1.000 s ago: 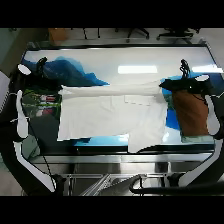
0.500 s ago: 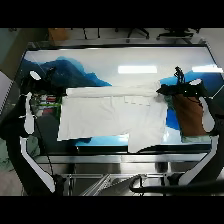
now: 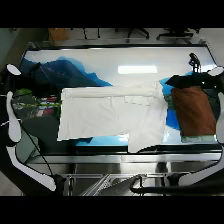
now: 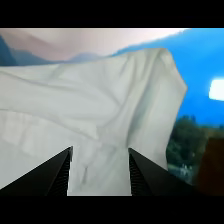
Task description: Fold the shirts.
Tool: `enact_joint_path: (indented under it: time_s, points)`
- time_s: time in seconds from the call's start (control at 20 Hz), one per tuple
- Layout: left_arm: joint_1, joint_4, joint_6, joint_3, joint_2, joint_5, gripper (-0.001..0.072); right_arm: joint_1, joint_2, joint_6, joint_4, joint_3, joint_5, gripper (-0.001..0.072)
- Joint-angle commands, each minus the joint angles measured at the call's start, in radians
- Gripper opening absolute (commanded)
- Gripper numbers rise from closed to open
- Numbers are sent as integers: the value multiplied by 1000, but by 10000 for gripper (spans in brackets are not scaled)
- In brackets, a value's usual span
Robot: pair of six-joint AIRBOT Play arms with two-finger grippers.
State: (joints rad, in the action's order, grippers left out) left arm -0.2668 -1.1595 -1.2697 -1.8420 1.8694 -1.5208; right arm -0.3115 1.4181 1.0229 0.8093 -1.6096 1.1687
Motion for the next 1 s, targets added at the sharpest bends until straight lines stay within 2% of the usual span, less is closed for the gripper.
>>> enact_joint_path:
  time_s: [0.0, 0.2, 0.25, 0.3, 0.5, 0.55, 0.6, 0.7, 0.95]
  points:
    - [-74, 1, -39, 280, -155, -112, 650, -71, -146, 96, 82, 165, 143, 412]
    - [-139, 0, 14, 766, -333, 80, 649, -196, -341, 140, 108, 512, 153, 419]
    - [-150, 2, 21, 851, -355, 126, 649, -233, -385, 166, 108, 590, 152, 451]
    - [-153, 3, 32, 924, -368, 165, 649, -261, -422, 193, 109, 657, 148, 514]
    - [-118, 101, 94, 1060, -367, 284, 648, -296, -502, 185, 107, 859, 139, 515]
    - [-104, 141, 116, 1065, -367, 315, 481, -291, -504, 180, 103, 898, 134, 515]
    - [-89, 167, 130, 1053, -367, 330, 274, -277, -504, 180, 104, 936, 116, 515]
    - [-60, 183, 129, 999, -368, 332, 25, -241, -503, 177, 103, 1002, 95, 515]
    - [10, 187, 117, 891, -368, 314, 21, -93, -475, 178, 103, 1098, 22, 515]
